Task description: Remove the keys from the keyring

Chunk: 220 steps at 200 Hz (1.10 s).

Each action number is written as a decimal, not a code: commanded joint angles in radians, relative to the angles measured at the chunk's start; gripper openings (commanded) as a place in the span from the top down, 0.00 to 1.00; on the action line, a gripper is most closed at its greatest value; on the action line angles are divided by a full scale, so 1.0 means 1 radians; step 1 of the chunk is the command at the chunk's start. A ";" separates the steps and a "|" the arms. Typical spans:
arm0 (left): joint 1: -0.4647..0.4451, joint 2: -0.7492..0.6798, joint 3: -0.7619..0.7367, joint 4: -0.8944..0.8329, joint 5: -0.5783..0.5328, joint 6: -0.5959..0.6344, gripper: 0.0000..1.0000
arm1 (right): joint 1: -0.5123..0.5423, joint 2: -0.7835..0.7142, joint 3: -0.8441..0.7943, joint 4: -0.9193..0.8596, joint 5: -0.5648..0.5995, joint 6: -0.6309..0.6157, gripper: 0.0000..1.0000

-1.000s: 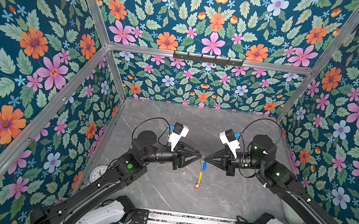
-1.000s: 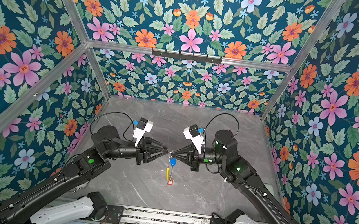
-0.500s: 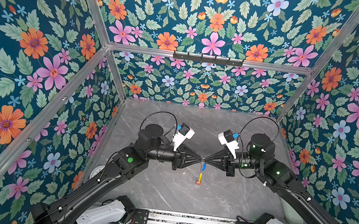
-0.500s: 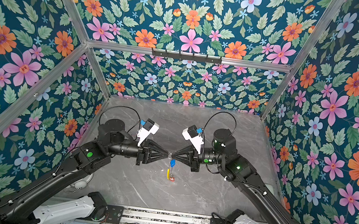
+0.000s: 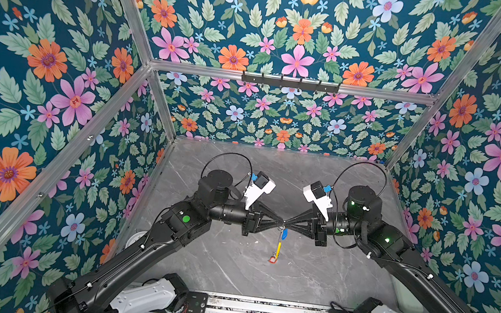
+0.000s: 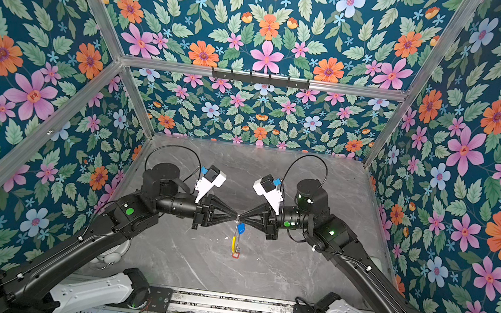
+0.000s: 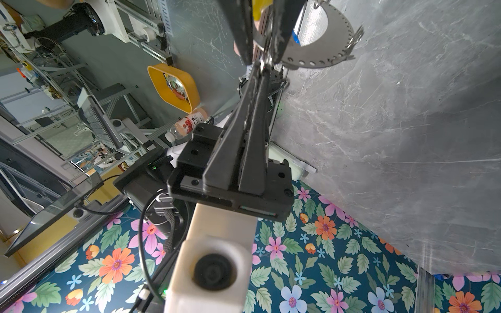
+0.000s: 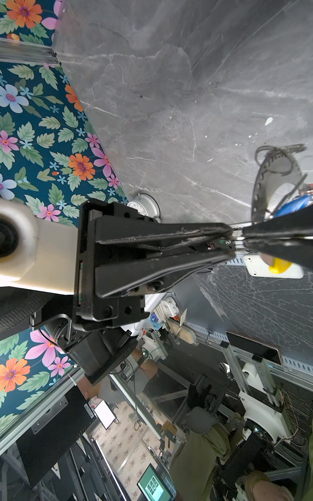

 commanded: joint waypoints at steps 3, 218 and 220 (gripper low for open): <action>0.000 0.006 0.013 0.005 0.025 0.022 0.84 | 0.000 0.004 0.006 0.012 -0.002 -0.016 1.00; 0.000 0.007 -0.006 0.072 0.014 0.052 1.00 | 0.001 0.015 0.015 0.065 0.025 0.034 1.00; 0.000 0.006 -0.007 0.079 0.014 0.050 1.00 | 0.002 0.013 0.013 0.069 0.029 0.036 1.00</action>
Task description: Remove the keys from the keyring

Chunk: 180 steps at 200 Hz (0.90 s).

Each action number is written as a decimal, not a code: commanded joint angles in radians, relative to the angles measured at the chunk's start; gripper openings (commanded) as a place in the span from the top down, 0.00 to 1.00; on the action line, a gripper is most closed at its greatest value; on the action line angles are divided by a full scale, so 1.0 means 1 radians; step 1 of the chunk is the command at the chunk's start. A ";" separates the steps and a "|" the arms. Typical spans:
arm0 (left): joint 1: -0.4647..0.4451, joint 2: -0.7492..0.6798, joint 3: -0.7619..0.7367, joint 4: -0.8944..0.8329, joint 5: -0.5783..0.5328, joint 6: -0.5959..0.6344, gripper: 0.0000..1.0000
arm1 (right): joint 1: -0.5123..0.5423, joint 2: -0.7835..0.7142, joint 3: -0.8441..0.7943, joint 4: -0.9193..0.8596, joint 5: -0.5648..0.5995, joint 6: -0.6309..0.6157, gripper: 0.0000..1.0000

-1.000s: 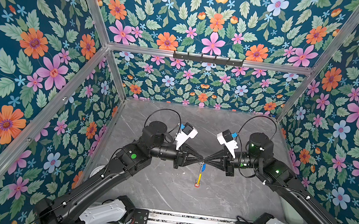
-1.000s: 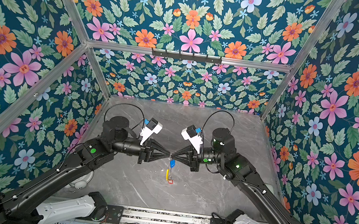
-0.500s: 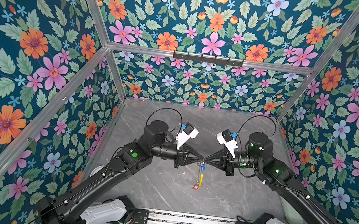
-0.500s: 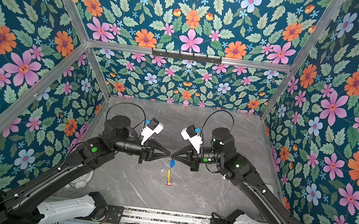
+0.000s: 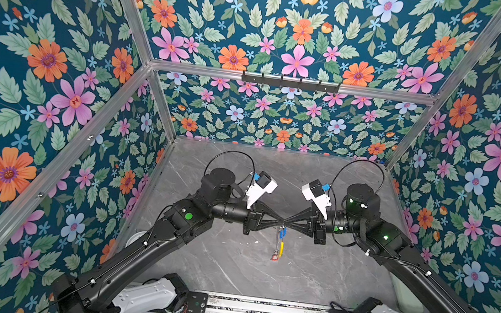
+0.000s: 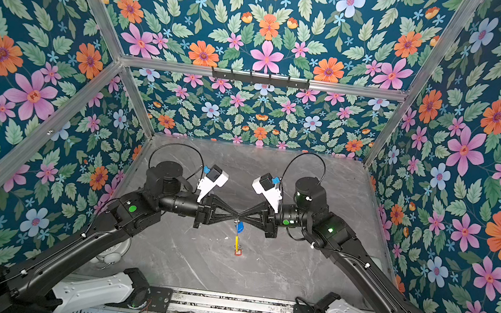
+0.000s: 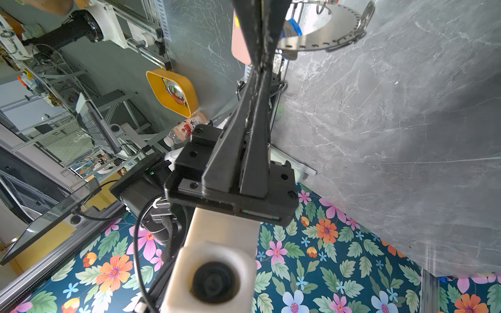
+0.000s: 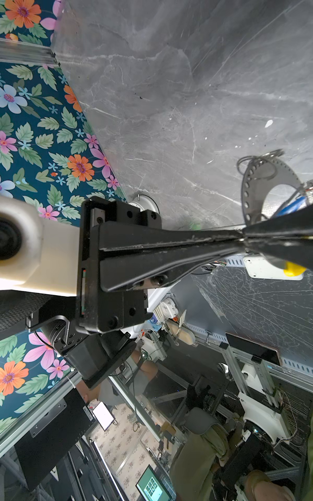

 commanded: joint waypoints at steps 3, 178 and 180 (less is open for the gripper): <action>-0.001 -0.015 -0.018 0.098 0.004 0.012 1.00 | 0.002 -0.011 -0.004 0.083 0.038 0.042 0.95; -0.001 -0.069 -0.165 0.435 0.009 -0.138 1.00 | 0.021 -0.131 -0.189 0.215 0.091 0.069 0.41; -0.001 -0.069 -0.165 0.436 0.009 -0.139 1.00 | 0.022 -0.130 -0.189 0.214 0.092 0.069 0.41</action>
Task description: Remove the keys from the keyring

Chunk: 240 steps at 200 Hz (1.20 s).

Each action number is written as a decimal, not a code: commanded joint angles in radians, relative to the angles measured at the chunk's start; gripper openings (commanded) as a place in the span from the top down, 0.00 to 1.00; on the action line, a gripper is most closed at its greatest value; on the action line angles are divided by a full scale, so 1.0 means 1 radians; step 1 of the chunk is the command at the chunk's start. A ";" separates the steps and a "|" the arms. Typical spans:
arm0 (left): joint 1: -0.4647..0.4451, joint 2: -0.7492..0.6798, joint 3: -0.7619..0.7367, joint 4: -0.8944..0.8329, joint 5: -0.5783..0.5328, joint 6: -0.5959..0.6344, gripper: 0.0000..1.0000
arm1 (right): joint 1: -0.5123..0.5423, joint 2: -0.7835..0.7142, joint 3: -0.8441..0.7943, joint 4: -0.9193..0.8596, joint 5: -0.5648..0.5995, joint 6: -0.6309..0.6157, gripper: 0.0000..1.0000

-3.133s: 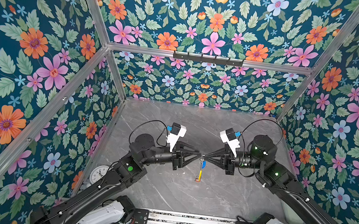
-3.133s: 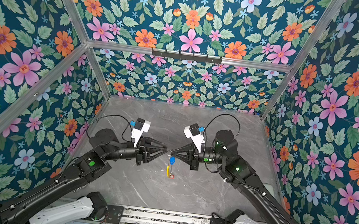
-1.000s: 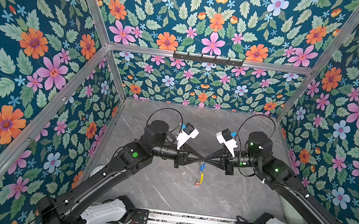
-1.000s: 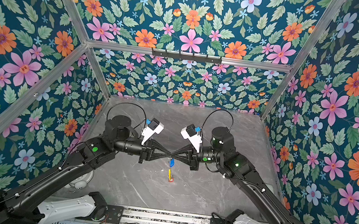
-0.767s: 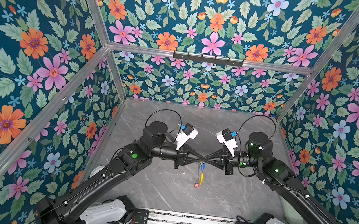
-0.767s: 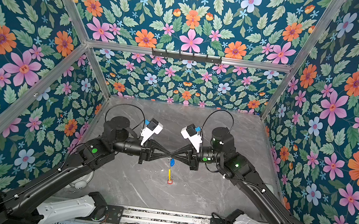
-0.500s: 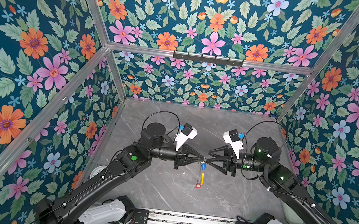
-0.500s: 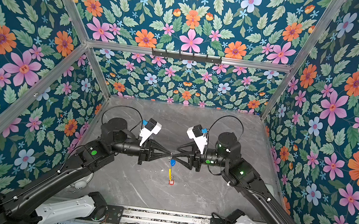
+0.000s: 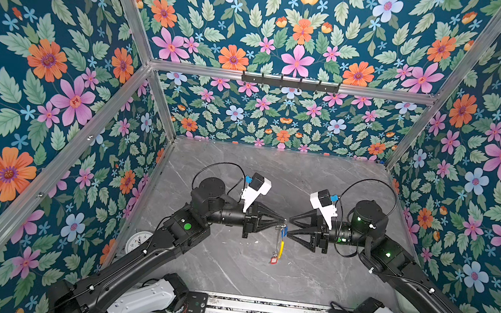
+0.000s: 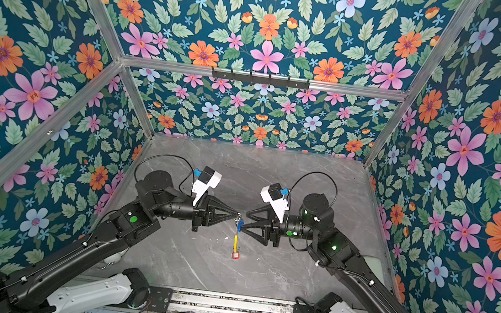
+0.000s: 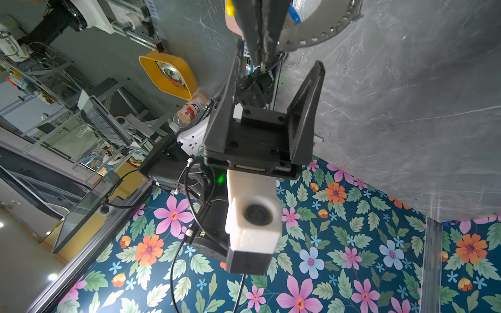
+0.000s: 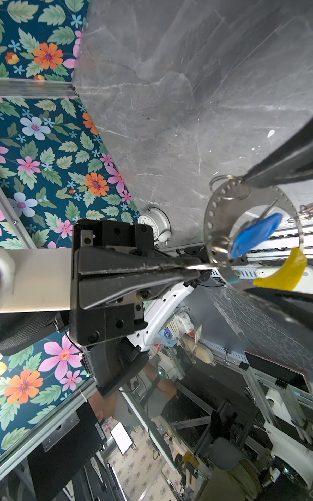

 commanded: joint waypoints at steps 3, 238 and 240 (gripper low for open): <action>0.000 0.002 -0.004 0.092 0.010 -0.025 1.00 | 0.010 0.012 0.009 0.028 -0.002 -0.004 0.41; -0.001 -0.037 -0.059 0.191 -0.136 -0.091 1.00 | 0.051 0.059 0.054 -0.012 0.009 -0.049 1.00; 0.000 -0.038 -0.061 0.193 -0.138 -0.092 1.00 | 0.052 0.060 0.055 -0.012 0.010 -0.050 1.00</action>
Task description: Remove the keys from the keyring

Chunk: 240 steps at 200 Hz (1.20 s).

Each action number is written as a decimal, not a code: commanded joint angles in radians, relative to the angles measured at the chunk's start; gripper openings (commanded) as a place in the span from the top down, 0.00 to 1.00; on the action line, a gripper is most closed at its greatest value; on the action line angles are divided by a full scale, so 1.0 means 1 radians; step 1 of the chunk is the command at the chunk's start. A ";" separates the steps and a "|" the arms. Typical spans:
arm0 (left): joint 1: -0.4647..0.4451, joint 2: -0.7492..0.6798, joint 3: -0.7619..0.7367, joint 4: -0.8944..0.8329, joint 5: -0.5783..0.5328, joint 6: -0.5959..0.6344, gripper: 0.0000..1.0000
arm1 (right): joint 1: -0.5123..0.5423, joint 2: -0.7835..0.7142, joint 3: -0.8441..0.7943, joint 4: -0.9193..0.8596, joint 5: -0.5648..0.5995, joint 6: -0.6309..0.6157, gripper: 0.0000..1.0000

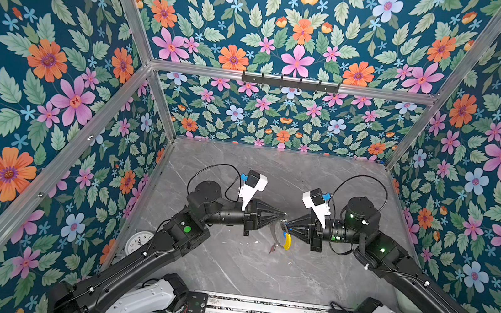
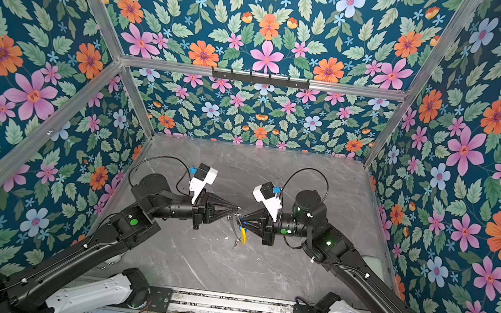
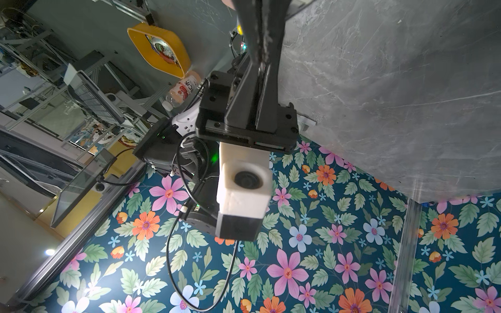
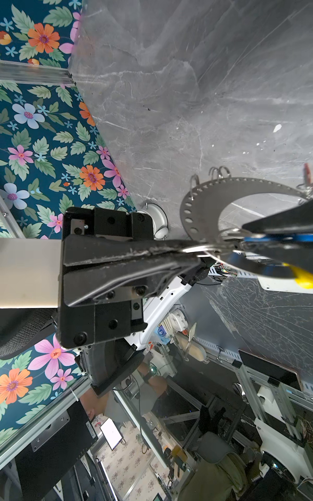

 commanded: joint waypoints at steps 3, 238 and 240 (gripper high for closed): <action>-0.001 -0.013 -0.013 0.084 -0.045 -0.025 1.00 | 0.006 0.005 0.014 -0.001 -0.012 -0.019 1.00; -0.017 -0.062 -0.223 0.458 -0.209 -0.120 1.00 | 0.081 0.139 0.116 0.015 -0.013 -0.047 1.00; -0.018 -0.062 -0.223 0.457 -0.209 -0.120 1.00 | 0.081 0.140 0.116 0.014 -0.014 -0.047 1.00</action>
